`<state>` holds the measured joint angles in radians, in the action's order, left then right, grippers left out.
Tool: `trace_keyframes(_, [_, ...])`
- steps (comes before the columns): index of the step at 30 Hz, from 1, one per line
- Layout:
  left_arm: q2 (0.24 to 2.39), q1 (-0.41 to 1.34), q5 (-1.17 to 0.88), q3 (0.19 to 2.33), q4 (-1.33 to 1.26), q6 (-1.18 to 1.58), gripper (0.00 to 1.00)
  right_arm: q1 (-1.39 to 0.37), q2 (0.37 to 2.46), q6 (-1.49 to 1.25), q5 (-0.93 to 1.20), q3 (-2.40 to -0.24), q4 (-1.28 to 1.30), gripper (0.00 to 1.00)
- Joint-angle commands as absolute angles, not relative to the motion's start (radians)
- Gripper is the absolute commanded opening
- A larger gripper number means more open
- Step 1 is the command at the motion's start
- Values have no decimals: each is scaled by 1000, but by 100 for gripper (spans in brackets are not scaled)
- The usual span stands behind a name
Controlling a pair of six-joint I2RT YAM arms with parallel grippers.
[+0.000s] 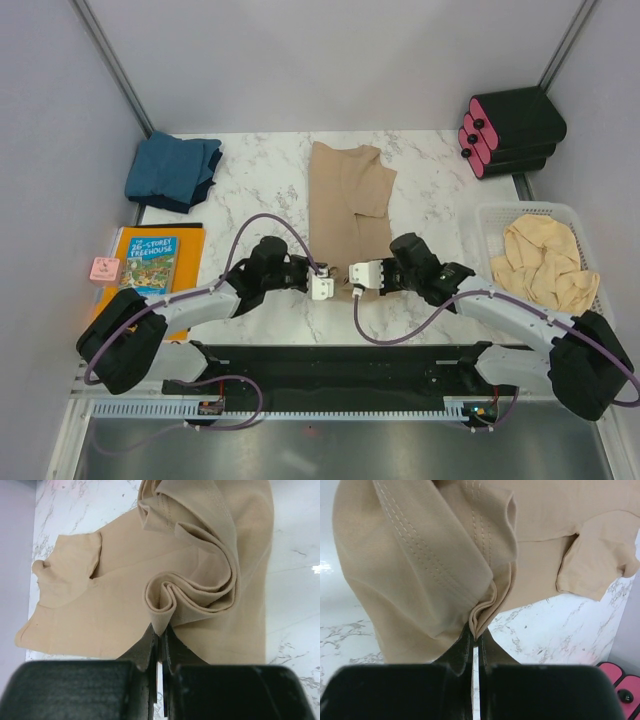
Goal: Fold and stack the t-shirts
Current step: Fold the folded rectangular tshirt in 1/3 of the way
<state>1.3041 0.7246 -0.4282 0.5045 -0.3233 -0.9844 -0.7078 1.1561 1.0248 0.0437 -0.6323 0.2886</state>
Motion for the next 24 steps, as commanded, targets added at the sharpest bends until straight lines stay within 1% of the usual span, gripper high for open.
trace_keyframes(1, [1338,701,-440,566,-380,-950,3,-669,1198,1049,25,-699,192,0])
trace_keyframes(9, [1397,670,-453,607,-413,-953,4,-598,1304,1061,14,-752,100,0])
trace_keyframes(24, [1566,571,-466,738,-454,-950,8,-545,1448,1080,20,-834,28,0])
